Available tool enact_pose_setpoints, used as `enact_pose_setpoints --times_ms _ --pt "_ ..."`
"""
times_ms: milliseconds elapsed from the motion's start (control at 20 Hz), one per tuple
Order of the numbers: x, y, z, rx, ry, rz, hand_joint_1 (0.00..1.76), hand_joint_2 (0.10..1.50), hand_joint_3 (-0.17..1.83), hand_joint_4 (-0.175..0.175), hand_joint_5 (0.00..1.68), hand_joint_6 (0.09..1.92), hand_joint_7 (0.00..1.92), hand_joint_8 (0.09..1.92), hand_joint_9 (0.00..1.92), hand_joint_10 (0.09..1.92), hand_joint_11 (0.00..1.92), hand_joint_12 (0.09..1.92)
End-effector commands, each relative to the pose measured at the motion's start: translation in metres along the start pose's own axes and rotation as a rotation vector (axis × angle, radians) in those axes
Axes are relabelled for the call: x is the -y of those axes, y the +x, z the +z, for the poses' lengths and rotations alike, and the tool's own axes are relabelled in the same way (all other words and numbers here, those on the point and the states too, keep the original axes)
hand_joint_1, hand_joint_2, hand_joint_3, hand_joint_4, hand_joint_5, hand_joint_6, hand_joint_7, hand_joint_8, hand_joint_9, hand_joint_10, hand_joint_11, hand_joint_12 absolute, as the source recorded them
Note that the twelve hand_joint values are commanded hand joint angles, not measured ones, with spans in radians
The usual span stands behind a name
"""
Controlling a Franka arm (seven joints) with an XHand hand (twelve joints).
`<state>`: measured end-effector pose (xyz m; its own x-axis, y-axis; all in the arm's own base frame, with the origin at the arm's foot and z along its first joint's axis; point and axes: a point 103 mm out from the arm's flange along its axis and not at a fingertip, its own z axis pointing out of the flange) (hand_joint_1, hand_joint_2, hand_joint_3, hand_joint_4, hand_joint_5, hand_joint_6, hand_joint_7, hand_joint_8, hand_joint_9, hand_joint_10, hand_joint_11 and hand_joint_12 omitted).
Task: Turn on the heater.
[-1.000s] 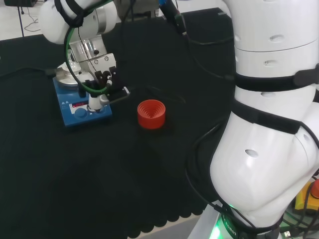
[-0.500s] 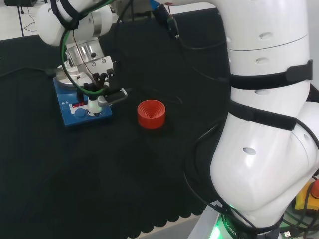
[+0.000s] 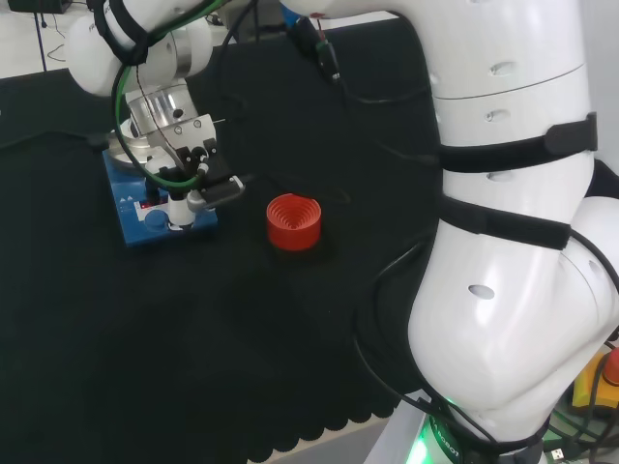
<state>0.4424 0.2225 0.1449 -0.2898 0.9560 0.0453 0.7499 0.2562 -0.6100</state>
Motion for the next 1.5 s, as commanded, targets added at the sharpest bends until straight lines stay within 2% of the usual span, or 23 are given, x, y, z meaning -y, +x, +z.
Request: enact_pose_setpoints --times_ms 50,1500 --pt "-0.0039 0.0003 0.0061 0.002 0.015 -0.006 1.43 0.68 1.09 -0.1 0.21 0.45 1.6 1.66 1.66 1.51 1.23 1.29" --pt "-0.0108 -0.0015 0.0128 0.009 0.023 0.005 1.43 0.67 1.1 -0.098 0.24 0.44 1.6 1.66 1.66 1.51 1.23 1.3"
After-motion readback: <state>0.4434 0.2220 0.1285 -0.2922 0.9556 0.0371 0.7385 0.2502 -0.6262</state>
